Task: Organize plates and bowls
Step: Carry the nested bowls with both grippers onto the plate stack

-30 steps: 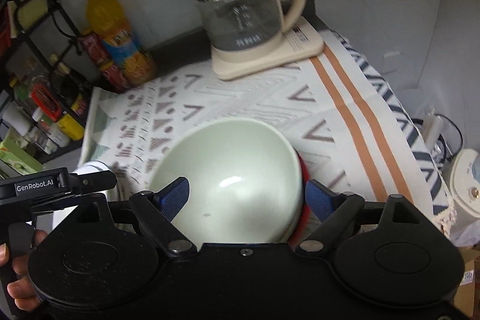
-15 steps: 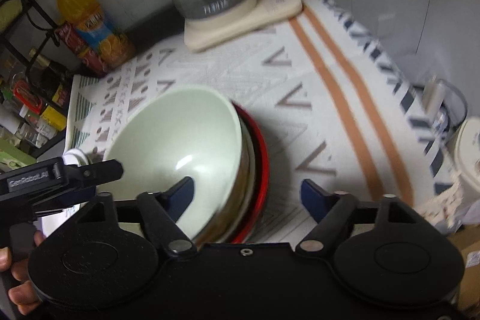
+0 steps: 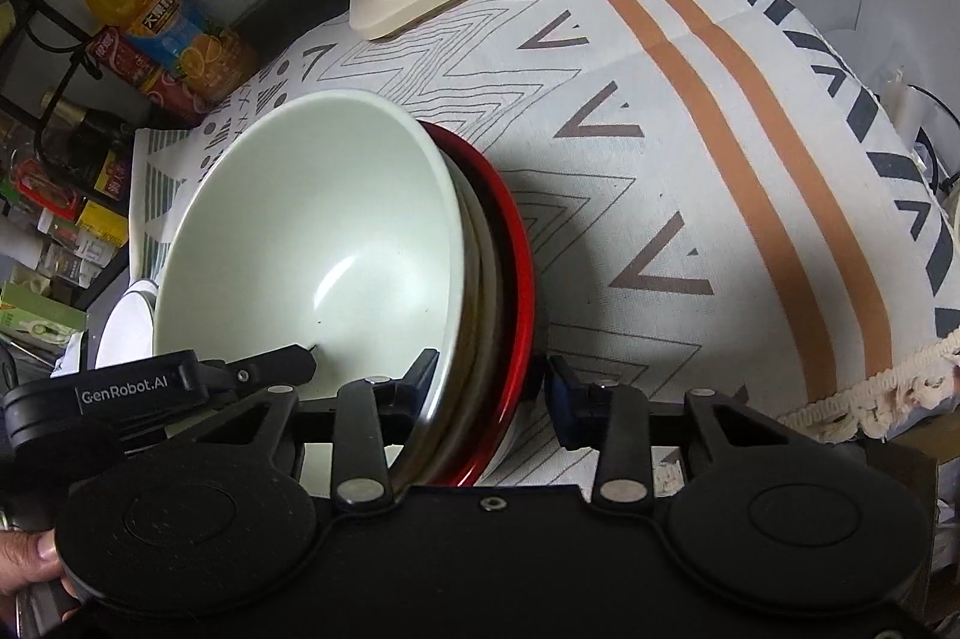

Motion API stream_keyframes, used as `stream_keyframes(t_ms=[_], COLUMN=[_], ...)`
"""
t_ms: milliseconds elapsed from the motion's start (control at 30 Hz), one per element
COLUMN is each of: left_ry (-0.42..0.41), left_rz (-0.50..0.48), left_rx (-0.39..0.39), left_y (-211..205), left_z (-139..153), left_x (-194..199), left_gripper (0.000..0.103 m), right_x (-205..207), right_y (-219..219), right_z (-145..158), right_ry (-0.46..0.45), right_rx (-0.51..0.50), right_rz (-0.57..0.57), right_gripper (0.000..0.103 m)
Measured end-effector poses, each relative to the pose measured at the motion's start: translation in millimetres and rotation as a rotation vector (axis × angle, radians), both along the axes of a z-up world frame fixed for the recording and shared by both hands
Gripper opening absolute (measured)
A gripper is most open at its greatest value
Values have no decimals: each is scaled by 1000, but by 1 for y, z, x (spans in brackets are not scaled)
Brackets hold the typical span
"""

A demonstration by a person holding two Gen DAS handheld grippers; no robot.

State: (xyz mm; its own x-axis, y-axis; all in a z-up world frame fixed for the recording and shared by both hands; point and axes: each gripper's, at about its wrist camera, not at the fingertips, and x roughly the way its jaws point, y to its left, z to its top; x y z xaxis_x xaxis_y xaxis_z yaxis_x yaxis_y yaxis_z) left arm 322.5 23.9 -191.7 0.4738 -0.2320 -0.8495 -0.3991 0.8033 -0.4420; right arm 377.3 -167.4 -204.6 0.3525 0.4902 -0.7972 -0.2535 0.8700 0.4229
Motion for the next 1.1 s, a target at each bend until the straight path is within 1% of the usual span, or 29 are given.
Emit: stream_keyframes(t_ms=[233,433,633,767,900,1100], left_ry=[-32,-64,-112,-129,-126,-113], left_rz=[-10,19,64,113,162,217], left_rx=[11,24,71,85,88,91], left_y=[9,34,67,94,121,156], left_z=[16,40,68,80,82,77], left_x=[-6,-18,-37,-52,-72,-96], left_gripper=[30,30,30,30,30,30], right_x=[-5,-11,-20,-27,-35,-50], right_y=[3,21,56,84,117,159], right_z=[8,29,53,67,74,73], right_ry=[-23,-56,-93,-121,-132,-120], right_rx=[11,33,55,63,68,45], right_rz=[-10,9,77,123,175,243], right_gripper=[35,35,35,35,35,35])
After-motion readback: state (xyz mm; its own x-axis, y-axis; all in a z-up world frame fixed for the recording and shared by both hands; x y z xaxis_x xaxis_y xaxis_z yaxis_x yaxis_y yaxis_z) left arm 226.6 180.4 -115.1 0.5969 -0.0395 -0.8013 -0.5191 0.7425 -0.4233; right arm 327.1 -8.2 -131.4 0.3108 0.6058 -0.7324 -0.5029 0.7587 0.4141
